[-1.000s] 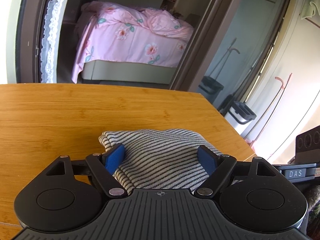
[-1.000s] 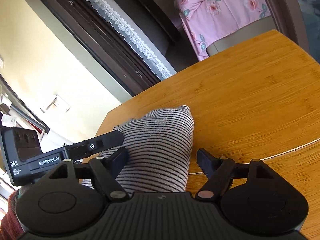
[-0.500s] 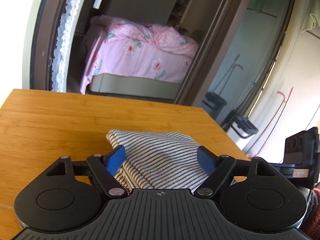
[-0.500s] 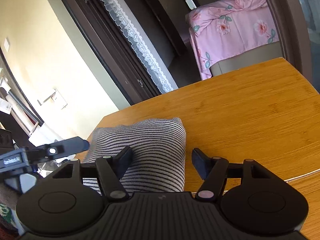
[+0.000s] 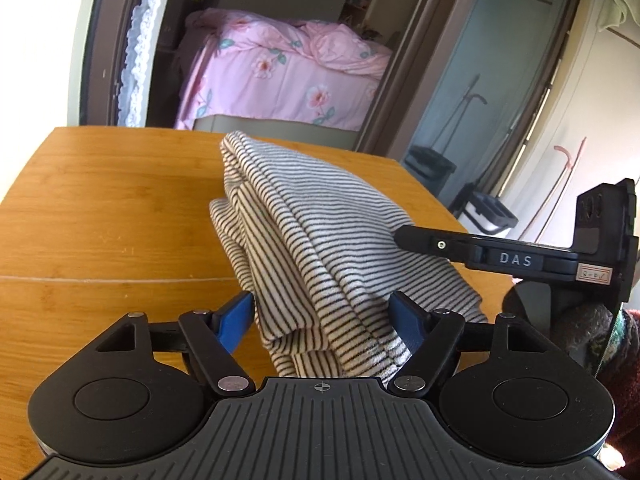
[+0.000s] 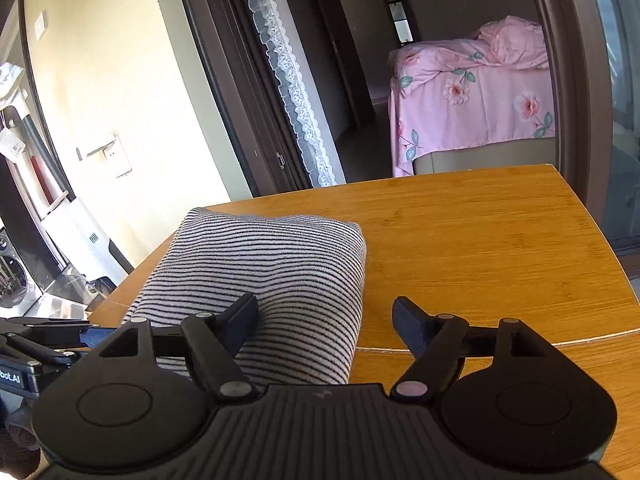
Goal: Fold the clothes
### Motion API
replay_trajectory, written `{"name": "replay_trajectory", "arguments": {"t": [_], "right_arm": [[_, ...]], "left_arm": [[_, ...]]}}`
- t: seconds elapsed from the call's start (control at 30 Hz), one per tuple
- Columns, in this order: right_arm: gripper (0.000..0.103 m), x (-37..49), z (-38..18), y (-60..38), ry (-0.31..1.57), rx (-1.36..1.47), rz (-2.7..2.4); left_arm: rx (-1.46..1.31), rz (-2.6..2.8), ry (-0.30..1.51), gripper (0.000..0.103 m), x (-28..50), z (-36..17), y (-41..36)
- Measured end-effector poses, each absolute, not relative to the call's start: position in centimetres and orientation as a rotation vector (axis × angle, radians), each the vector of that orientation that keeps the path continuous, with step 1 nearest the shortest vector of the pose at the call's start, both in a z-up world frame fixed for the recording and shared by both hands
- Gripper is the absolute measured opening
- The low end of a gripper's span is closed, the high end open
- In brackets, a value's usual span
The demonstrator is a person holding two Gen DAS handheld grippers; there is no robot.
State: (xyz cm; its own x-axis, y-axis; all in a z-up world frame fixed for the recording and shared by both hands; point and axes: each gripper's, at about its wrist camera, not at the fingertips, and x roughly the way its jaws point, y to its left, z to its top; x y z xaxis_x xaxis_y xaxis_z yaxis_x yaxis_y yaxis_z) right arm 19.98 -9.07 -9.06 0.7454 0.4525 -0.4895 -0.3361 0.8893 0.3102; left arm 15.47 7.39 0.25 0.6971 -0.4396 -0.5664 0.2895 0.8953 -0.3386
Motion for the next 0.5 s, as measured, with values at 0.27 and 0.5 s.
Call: {"name": "replay_trajectory", "arguments": {"t": [0.27, 0.5], "right_arm": [[0.078, 20.1, -9.4, -9.6, 0.587, 0.216, 0.414], [0.082, 20.0, -9.8, -9.8, 0.612, 0.217, 0.433]], "left_arm": [[-0.238, -0.578, 0.622, 0.053, 13.6, 2.1, 6.1], [-0.257, -0.504, 0.722, 0.061, 13.6, -0.3, 6.9]]}}
